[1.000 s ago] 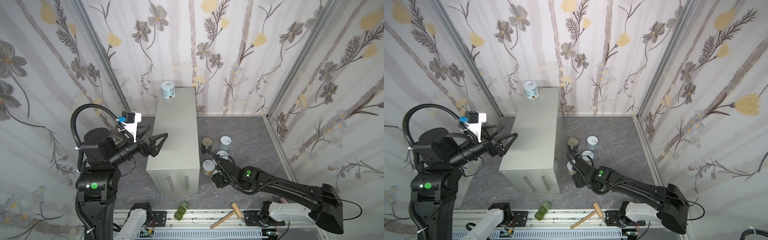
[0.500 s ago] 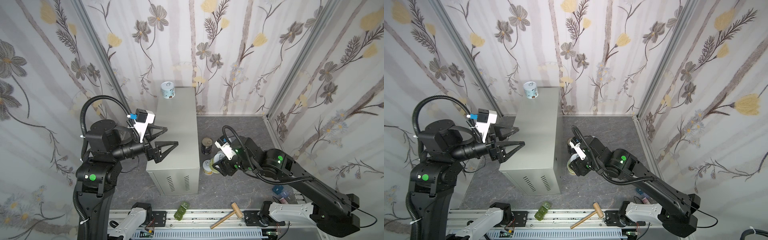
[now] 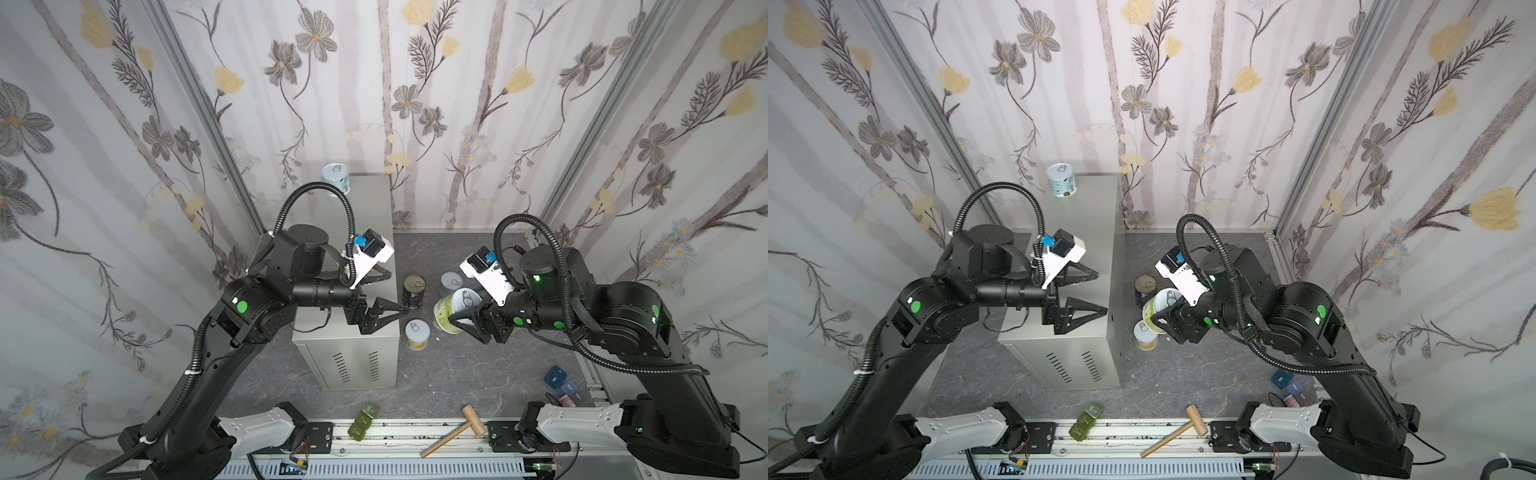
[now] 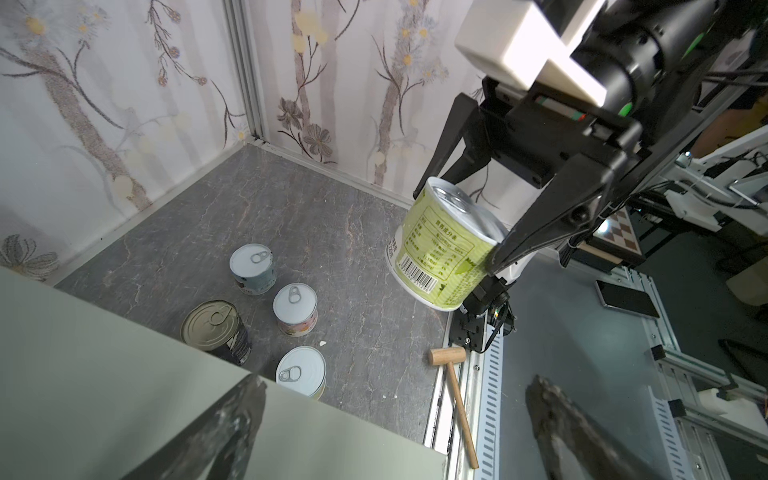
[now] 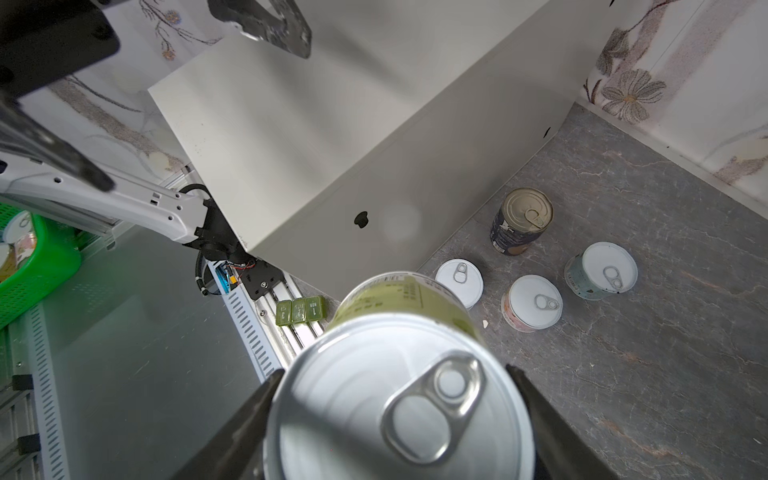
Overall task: Place and organize the canned foods onto the counter
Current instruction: 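Carry the green can toward the left gripper while the left gripper reaches to it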
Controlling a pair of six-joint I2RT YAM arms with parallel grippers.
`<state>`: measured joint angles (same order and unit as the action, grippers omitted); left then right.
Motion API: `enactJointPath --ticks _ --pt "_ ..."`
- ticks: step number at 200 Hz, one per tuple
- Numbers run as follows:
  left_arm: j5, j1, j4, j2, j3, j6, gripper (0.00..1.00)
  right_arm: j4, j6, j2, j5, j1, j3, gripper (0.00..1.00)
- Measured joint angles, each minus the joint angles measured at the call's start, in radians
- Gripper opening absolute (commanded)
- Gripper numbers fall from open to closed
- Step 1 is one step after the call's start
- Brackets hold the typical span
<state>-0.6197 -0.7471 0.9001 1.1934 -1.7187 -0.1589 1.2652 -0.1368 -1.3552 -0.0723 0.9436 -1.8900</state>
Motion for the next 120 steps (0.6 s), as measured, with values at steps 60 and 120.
enactJointPath --ticks 60,120 --pt "0.245 -0.219 -0.039 0.109 -0.056 -0.101 1.00 -0.003 -0.001 -0.003 -0.013 -0.014 -0.021 0.63" --pt "0.433 -0.359 -0.088 0.156 -0.043 -0.168 1.00 -0.006 -0.012 -0.026 -0.035 -0.023 -0.049 0.63"
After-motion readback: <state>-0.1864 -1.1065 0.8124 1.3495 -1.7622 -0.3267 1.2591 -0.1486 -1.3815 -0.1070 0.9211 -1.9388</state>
